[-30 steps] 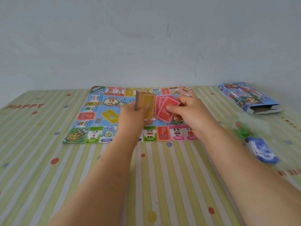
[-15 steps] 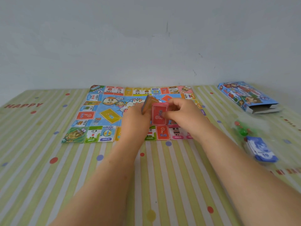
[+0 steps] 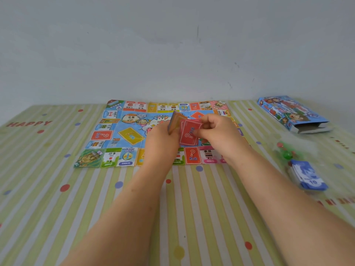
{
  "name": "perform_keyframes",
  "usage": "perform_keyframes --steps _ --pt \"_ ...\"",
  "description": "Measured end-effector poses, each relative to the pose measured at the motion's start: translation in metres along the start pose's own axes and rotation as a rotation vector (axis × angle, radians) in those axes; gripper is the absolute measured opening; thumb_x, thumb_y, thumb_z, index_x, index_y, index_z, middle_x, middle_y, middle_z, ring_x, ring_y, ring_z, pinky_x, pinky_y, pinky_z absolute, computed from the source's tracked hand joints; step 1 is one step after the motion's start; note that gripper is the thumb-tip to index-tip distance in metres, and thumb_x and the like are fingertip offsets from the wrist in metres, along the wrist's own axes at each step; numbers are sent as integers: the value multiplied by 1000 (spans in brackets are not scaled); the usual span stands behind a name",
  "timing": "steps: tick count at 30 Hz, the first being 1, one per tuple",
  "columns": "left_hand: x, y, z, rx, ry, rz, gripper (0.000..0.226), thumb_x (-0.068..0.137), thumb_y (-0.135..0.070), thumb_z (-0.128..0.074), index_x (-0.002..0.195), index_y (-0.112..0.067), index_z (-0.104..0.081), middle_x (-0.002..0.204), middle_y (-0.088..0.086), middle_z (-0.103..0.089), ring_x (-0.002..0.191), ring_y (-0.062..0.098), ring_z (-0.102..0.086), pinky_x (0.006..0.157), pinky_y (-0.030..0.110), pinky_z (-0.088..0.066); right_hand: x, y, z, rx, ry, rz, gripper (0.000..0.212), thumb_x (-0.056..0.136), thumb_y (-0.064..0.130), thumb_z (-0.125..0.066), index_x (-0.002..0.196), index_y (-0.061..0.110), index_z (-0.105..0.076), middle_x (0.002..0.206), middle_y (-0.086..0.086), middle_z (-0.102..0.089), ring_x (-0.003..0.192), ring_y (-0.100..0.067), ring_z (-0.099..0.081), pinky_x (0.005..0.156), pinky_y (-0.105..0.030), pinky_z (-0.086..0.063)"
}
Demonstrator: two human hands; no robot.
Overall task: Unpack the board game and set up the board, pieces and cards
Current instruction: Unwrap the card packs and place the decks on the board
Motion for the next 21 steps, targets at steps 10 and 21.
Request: perform_keyframes --steps 10,21 --pt "0 -1 0 8 -23 2 28 98 -29 -46 78 -15 -59 76 3 -68 73 19 -68 59 32 -53 -3 3 -1 57 -15 -18 18 85 12 -71 102 14 -66 92 -1 -72 77 -10 -69 61 -19 -52" --pt "-2 -2 -3 87 -83 -21 28 100 -26 -41 82 -14 -60 69 -4 -61 61 9 -58 45 21 -37 -3 0 -1 38 -63 -29 10 86 10 -69 95 11 -68 85 -3 -73 63 -6 -65 55 -16 -49"
Point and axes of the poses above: each hand's wrist, its own x-axis towards the middle knuckle, its own z-axis out of the back of the hand, y = z × x, the point moved 7 cm from there along x, towards the middle knuckle
